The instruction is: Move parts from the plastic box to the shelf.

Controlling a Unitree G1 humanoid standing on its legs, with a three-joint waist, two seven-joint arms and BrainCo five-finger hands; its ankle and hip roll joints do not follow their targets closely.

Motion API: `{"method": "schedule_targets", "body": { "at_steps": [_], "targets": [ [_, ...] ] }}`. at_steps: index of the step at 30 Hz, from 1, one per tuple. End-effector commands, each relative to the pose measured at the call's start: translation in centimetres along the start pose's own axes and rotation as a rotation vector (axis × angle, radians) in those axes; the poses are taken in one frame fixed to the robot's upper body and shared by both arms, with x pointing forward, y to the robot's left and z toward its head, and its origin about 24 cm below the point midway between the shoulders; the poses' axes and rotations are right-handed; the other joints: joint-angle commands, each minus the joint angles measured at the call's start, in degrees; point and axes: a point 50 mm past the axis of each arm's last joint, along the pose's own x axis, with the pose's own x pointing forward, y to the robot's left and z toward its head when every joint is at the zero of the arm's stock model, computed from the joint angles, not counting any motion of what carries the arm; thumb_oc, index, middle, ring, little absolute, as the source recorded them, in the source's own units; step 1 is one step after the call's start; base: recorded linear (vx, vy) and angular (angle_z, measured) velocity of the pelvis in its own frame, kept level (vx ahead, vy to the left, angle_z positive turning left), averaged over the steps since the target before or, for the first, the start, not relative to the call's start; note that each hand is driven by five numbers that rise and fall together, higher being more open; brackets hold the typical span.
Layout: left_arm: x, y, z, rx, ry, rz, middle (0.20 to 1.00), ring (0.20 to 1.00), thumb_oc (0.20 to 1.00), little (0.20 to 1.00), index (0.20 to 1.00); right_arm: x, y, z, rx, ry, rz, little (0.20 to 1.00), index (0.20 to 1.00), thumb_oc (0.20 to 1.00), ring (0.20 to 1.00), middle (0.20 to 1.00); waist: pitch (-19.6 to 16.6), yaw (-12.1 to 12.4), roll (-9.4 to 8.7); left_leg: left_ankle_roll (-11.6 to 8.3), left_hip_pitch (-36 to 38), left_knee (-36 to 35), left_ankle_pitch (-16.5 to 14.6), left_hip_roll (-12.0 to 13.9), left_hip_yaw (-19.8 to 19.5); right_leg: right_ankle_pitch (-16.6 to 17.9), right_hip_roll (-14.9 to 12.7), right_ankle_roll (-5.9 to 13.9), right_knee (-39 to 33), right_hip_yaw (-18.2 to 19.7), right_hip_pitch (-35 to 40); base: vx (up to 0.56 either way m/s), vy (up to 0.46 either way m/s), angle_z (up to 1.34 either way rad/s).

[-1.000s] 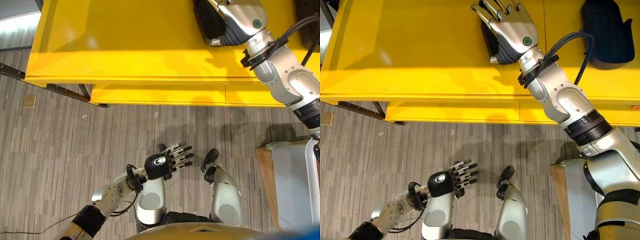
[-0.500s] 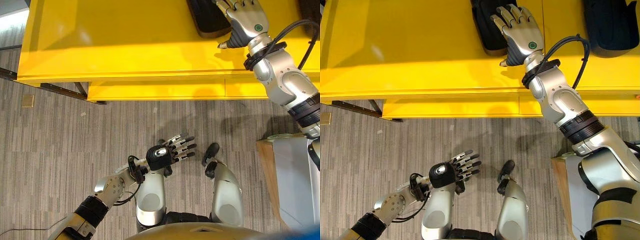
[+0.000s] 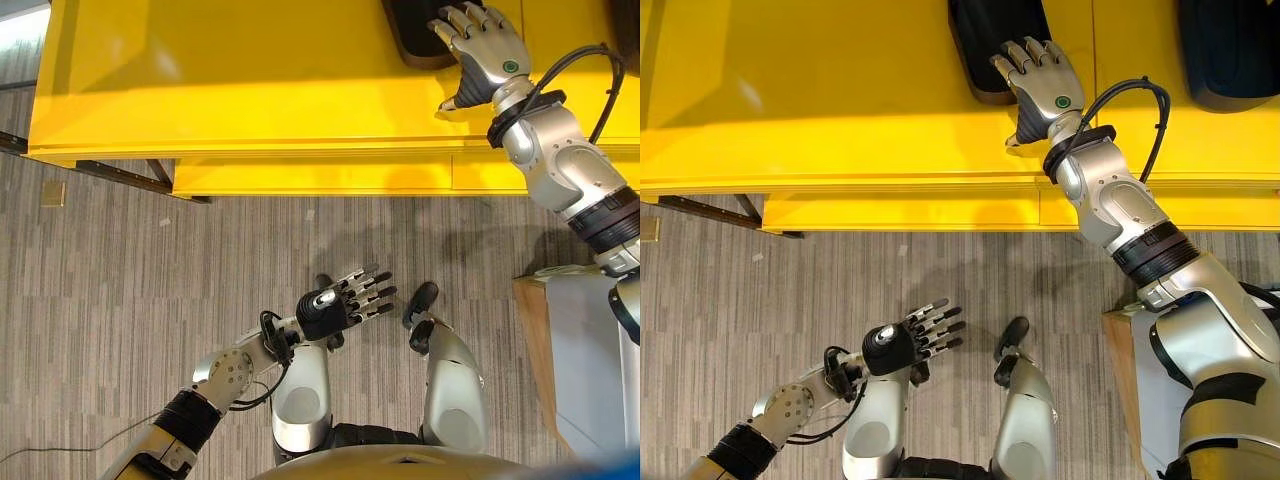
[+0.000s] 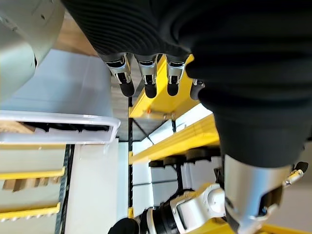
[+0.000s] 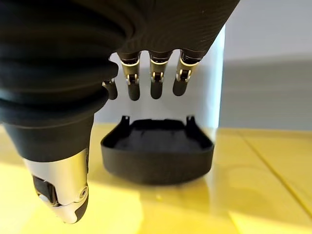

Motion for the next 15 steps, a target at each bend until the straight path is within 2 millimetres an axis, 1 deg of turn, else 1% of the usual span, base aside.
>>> {"method": "schedule_targets", "body": {
  "at_steps": [1,2,5,8,10,13,15],
  "targets": [
    [0.1,-1.4,-1.6,-0.049,0.024,-0.075,1.0,1.0,1.0,1.0,1.0,1.6,-5.3,-0.4,-0.154,-0.055,-0.143,1.0,1.0,1.0,1.0,1.0,-1.2,2.1,0.07,-5.57,0.4,0.0,0.3,5.2,-3.9,-3.9,-3.6,5.78,6.4,-0.7,-1.0,-0.01,-0.015,0.03],
    [0.1,-1.4,-1.6,-0.049,0.024,-0.075,1.0,1.0,1.0,1.0,1.0,1.6,-5.3,-0.4,-0.159,-0.057,-0.144,1.0,1.0,1.0,1.0,1.0,-1.2,2.1,0.05,-5.59,0.4,0.0,0.3,5.3,-3.9,-3.9,-3.6,5.78,6.4,-0.7,-1.1,0.0,0.0,0.0],
    [-0.2,-1.4,-1.5,-0.067,0.025,-0.061,1.0,1.0,1.0,1.0,1.0,1.7,-5.9,-0.1,-0.293,-0.106,-0.17,1.0,1.0,1.0,1.0,1.0,-1.2,2.4,0.05,-5.76,-0.1,-0.1,0.6,5.5,-3.9,-3.9,-3.8,5.79,6.6,-1.1,-1.6,0.0,0.0,0.0],
    [-0.2,-1.5,-1.6,-0.086,0.028,-0.059,1.0,1.0,1.0,1.0,1.0,1.7,-6.0,-0.3,-0.288,-0.08,-0.161,1.0,1.0,1.0,1.0,1.0,-1.2,2.6,0.02,-5.77,-0.7,0.1,0.7,5.6,-3.9,-4.0,-3.9,5.74,7.0,-1.2,-2.1,0.0,0.0,0.0],
    [-0.3,-1.4,-1.6,-0.087,0.026,-0.052,1.0,1.0,1.0,1.0,1.0,1.9,-6.0,-0.5,-0.266,-0.064,-0.149,1.0,1.0,1.0,1.0,1.0,-1.2,2.8,-0.08,-5.89,-1.1,0.0,0.9,5.7,-4.1,-3.9,-4.0,5.73,7.0,-1.3,-2.4,-0.01,-0.02,0.05],
    [-0.4,-1.4,-1.3,-0.074,0.025,-0.036,1.0,1.0,1.0,1.0,1.0,2.0,-5.9,-1.1,-0.13,-0.004,-0.083,1.0,1.0,1.0,1.0,1.0,-1.2,2.9,-0.27,-6.05,-1.9,0.1,1.1,5.8,-4.4,-3.8,-4.0,5.7,7.2,-1.4,-3.0,0.0,-0.017,0.03],
    [-0.4,-1.3,-1.3,-0.069,0.022,-0.03,1.0,1.0,1.0,1.0,1.0,2.0,-5.8,-1.3,-0.086,0.02,-0.07,1.0,1.0,1.0,1.0,1.0,-1.2,2.9,-0.34,-6.07,-2.1,0.1,1.1,5.9,-4.4,-3.7,-4.0,5.68,7.3,-1.4,-3.3,0.0,0.0,0.0]
  ]
}}
